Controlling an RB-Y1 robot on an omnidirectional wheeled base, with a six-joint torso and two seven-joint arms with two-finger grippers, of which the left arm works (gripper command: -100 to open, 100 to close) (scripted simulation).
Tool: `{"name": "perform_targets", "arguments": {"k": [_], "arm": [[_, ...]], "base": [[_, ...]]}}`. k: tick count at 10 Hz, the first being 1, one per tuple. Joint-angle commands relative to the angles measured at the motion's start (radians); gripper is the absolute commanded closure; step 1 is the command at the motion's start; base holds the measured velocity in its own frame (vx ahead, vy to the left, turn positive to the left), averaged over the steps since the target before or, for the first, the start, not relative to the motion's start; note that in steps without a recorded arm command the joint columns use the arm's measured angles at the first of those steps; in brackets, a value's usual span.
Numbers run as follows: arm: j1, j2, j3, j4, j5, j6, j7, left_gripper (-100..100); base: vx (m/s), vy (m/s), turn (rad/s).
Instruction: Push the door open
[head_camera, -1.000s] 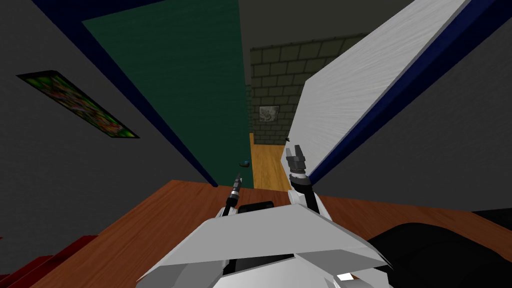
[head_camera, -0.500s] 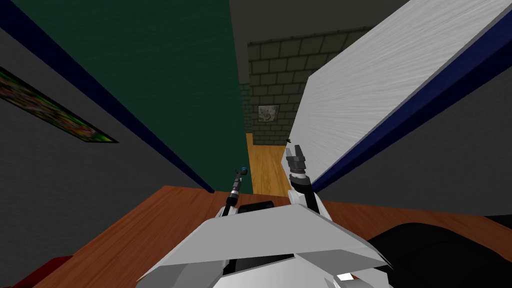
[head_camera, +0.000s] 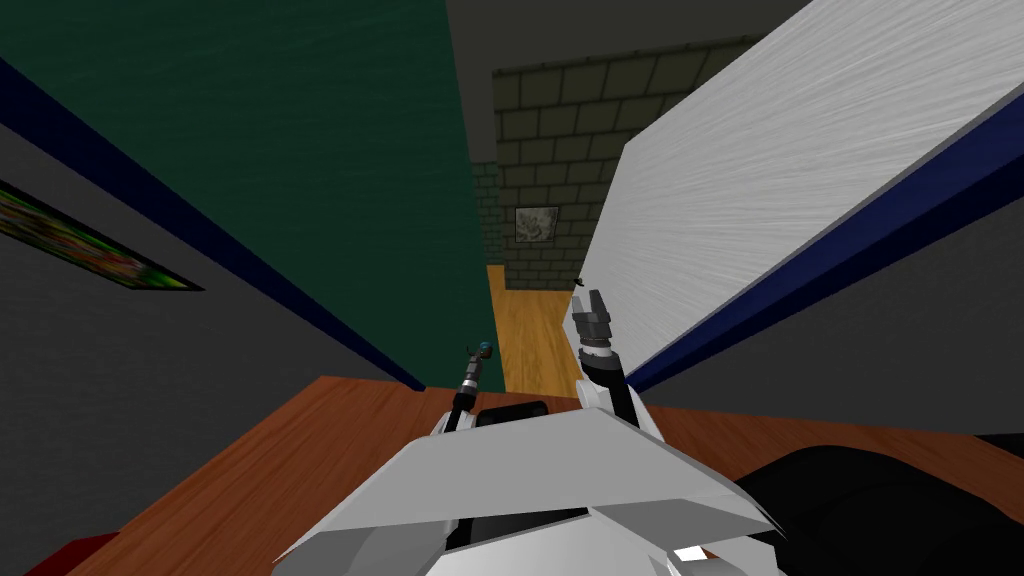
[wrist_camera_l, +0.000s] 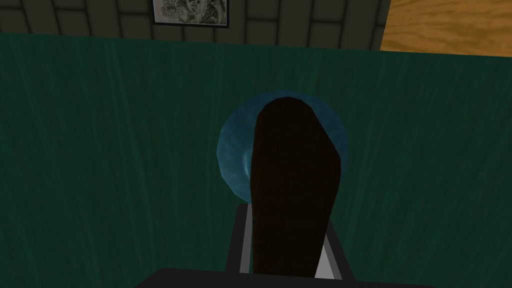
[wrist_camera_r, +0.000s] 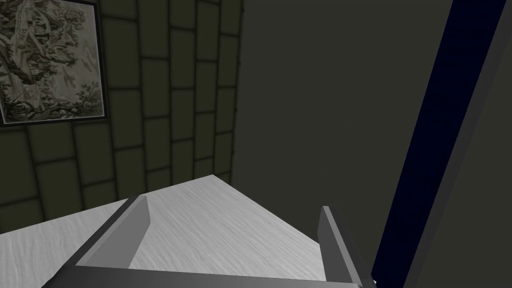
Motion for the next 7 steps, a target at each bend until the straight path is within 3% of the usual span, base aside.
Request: {"name": "perform_targets", "arguments": {"k": [1,4,7], "arm": [[0.003,0.000,-0.001,0.001,-0.001,0.000,0.000,100],[0.003,0.000,-0.001,0.001,-0.001,0.000,0.000,100],[-0.006,0.005,0.020,0.005,0.008,0.002,-0.006,100]], "base": [[-0.014,0.006,-0.017],[0.000,0.000,0.000],[0.137,-0.041,0.025]]}}
